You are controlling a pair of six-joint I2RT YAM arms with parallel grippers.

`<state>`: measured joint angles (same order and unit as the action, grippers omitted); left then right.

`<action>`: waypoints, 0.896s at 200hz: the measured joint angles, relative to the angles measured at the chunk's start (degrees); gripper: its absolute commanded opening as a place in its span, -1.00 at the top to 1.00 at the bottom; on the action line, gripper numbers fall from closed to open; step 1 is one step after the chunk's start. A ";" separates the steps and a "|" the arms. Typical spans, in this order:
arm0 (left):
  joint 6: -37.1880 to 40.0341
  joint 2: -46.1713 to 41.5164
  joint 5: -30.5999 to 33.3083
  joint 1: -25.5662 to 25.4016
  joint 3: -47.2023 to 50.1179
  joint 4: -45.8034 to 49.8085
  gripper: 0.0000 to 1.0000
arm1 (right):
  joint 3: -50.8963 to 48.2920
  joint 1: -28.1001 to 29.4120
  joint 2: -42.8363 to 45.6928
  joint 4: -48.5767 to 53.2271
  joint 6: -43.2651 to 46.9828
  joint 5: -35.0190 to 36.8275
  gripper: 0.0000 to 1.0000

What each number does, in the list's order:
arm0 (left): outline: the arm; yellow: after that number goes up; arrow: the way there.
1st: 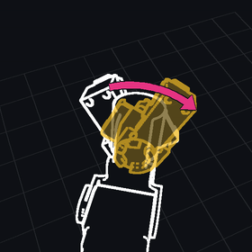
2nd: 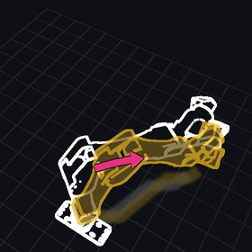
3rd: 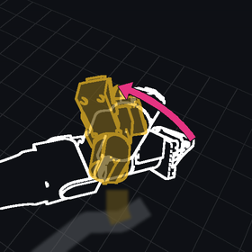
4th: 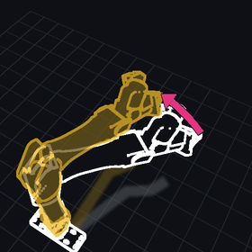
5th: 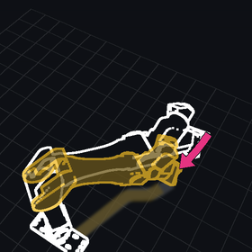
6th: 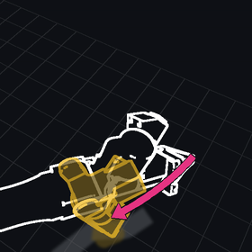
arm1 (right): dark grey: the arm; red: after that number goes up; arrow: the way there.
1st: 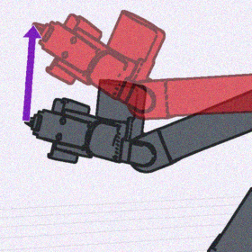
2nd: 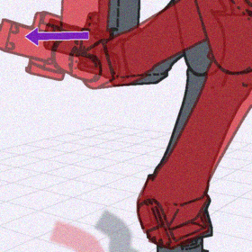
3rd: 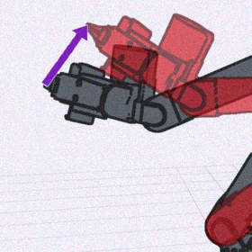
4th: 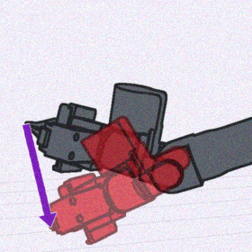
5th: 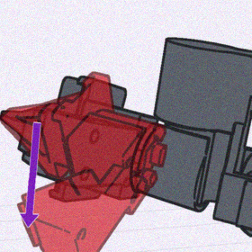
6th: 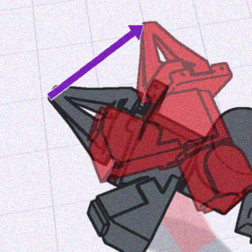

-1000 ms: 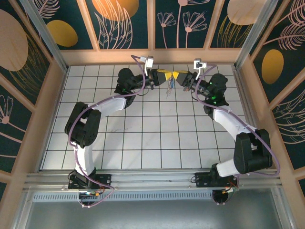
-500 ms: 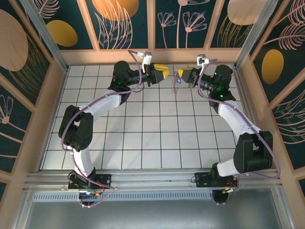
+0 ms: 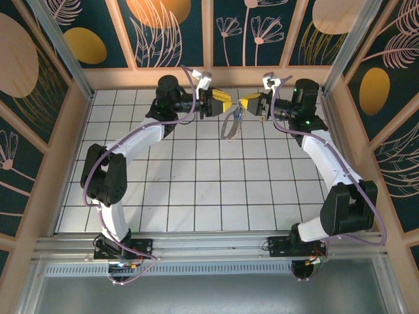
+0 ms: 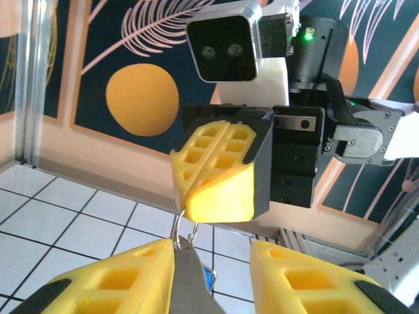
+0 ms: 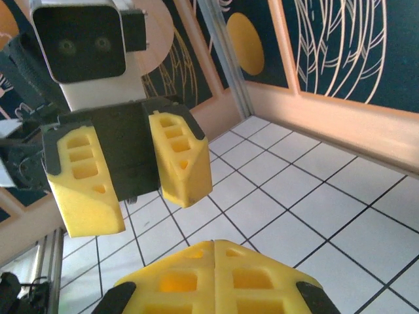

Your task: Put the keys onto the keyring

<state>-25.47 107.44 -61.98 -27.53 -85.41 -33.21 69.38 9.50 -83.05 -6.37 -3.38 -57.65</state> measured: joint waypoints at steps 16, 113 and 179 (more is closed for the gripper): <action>0.00 0.37 -1.22 -0.09 -0.15 0.15 0.28 | 0.37 0.24 -0.57 1.64 1.20 -0.98 1.00; 0.46 2.67 -3.85 -0.94 -0.96 0.98 0.26 | 1.46 1.11 -1.38 4.59 3.52 -2.95 1.00; 0.59 2.93 -4.04 -1.44 -1.73 1.07 0.26 | 1.62 1.49 -1.40 4.98 3.54 -4.02 1.00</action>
<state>-24.88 110.37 -66.02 -28.97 -87.13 -32.14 71.00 10.98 -84.44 -1.39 0.16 -61.67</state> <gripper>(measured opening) 0.371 0.044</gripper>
